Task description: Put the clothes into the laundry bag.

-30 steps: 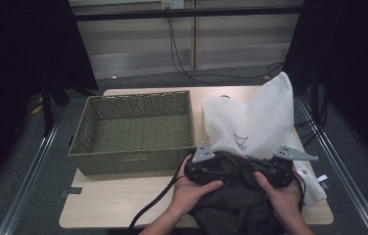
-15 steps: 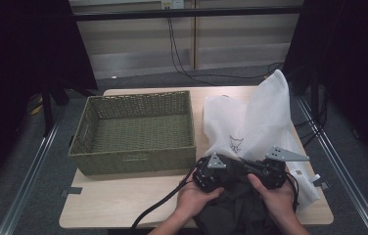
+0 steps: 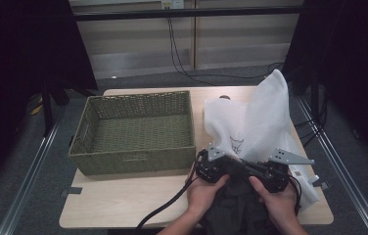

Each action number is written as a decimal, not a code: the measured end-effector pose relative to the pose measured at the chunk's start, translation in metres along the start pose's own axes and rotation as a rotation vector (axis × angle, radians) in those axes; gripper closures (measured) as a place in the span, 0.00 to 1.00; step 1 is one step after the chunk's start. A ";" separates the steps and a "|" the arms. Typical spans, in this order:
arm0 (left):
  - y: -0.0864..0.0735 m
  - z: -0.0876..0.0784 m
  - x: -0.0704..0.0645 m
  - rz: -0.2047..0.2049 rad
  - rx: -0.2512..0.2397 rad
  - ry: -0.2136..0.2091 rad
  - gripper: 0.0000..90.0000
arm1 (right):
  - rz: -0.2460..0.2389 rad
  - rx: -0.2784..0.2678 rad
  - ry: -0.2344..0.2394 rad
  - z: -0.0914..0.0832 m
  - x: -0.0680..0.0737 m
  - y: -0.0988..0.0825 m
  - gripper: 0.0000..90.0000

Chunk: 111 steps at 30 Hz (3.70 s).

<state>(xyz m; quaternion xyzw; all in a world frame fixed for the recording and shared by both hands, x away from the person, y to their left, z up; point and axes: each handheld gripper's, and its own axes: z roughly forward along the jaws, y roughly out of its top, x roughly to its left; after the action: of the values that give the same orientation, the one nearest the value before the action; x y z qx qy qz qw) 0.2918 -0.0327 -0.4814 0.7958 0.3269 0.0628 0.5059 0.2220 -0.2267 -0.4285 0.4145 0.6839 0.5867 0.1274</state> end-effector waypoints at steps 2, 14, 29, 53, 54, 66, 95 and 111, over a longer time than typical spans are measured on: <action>0.003 -0.015 0.001 0.019 -0.011 -0.077 0.66 | -0.025 0.003 -0.015 0.000 -0.003 0.001 0.98; -0.014 -0.021 -0.014 0.074 0.247 -0.218 0.17 | -0.011 0.012 -0.028 0.004 -0.015 0.002 0.98; 0.004 -0.041 -0.011 0.011 -0.064 -0.199 0.94 | 0.082 -0.016 0.063 0.003 -0.010 0.003 0.98; -0.015 -0.037 0.008 -0.010 0.158 -0.247 0.07 | 0.093 -0.009 0.033 -0.002 -0.013 0.005 0.98; -0.022 -0.030 0.007 -0.006 0.211 -0.236 0.07 | 0.092 -0.005 0.033 -0.001 -0.013 0.005 0.98; -0.019 -0.042 -0.031 0.164 -0.057 -0.239 0.94 | 0.093 0.010 0.069 0.012 -0.006 0.002 0.98; -0.027 -0.047 0.015 -0.036 0.156 -0.338 0.14 | 0.156 -0.021 0.022 0.000 -0.019 -0.003 0.98; 0.012 -0.040 -0.041 0.215 -0.171 -0.267 0.88 | 0.086 -0.052 0.061 0.004 -0.003 0.004 0.99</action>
<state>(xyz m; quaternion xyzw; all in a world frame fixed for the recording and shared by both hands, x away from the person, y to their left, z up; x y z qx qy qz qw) 0.2482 -0.0292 -0.4421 0.7814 0.1633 0.0378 0.6011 0.2284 -0.2259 -0.4265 0.4219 0.6535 0.6217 0.0919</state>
